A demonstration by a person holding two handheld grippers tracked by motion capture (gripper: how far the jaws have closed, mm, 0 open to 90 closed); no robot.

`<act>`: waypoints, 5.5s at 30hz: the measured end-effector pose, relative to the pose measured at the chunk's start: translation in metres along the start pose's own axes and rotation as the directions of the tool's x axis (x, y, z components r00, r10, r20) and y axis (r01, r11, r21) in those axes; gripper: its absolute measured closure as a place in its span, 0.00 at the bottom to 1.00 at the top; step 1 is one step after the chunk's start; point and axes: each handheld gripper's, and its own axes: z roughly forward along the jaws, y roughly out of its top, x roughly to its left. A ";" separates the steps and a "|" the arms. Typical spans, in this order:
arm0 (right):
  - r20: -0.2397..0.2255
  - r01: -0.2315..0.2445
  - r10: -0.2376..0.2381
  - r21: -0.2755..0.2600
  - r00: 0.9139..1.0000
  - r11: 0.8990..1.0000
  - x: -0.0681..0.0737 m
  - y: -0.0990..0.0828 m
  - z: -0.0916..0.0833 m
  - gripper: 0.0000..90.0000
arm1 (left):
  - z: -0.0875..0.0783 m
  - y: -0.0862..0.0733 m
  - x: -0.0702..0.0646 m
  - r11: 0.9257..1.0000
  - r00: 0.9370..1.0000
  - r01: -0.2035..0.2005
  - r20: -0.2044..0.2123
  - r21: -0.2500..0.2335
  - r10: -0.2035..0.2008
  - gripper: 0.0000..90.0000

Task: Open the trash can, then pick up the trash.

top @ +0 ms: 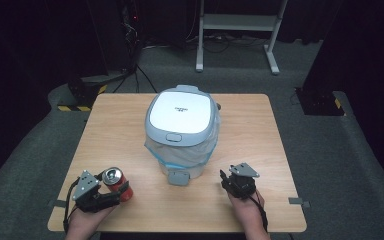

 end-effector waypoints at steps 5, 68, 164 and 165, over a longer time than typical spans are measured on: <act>-0.045 0.005 -0.005 -0.004 0.999 1.000 0.007 0.001 0.000 0.65 | 0.008 -0.013 0.002 1.000 1.000 0.006 -0.018 -0.011 -0.006 0.28; -0.264 0.140 -0.148 -0.046 0.953 0.989 0.095 0.018 0.029 0.72 | 0.008 -0.034 0.023 0.995 0.994 0.041 -0.102 -0.092 -0.050 0.37; -0.262 0.156 -0.144 0.026 0.954 0.987 0.095 0.014 0.040 0.76 | -0.016 0.050 -0.003 0.977 0.994 -0.046 -0.109 -0.209 0.024 0.38; -0.262 0.156 -0.144 0.027 0.954 0.987 0.095 0.014 0.040 0.76 | -0.017 0.052 -0.004 0.976 0.994 -0.050 -0.108 -0.212 0.027 0.38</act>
